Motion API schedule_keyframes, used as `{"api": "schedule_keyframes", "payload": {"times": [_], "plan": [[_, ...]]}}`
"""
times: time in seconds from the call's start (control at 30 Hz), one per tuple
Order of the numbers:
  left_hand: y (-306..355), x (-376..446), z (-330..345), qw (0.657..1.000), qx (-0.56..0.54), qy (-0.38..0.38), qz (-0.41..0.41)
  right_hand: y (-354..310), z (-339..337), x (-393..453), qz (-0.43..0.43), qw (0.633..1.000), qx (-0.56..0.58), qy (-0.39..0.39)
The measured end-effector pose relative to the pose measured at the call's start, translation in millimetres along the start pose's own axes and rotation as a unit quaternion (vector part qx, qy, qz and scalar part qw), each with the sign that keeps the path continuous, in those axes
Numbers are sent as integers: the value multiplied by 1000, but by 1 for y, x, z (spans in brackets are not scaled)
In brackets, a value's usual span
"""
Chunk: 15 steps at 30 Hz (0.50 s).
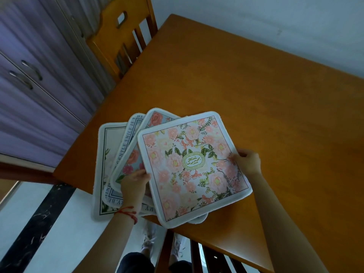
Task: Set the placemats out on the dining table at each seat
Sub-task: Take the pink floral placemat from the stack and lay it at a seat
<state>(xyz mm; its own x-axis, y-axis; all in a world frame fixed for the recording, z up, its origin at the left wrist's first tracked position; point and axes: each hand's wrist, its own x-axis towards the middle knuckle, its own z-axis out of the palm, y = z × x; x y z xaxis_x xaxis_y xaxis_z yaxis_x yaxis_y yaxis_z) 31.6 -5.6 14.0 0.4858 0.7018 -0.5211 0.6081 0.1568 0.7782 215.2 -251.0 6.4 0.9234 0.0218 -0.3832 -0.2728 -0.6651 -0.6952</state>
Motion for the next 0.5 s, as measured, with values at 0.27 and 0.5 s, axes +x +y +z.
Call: {"api": "schedule_keyframes", "payload": {"times": [0.27, 0.5], "plan": [[4, -3, 2, 999, 40, 1, 20, 7, -6, -13, 50, 997, 51, 15], [21, -7, -2, 996, 52, -11, 65, 17, -13, -38, 66, 994, 81, 37]]}}
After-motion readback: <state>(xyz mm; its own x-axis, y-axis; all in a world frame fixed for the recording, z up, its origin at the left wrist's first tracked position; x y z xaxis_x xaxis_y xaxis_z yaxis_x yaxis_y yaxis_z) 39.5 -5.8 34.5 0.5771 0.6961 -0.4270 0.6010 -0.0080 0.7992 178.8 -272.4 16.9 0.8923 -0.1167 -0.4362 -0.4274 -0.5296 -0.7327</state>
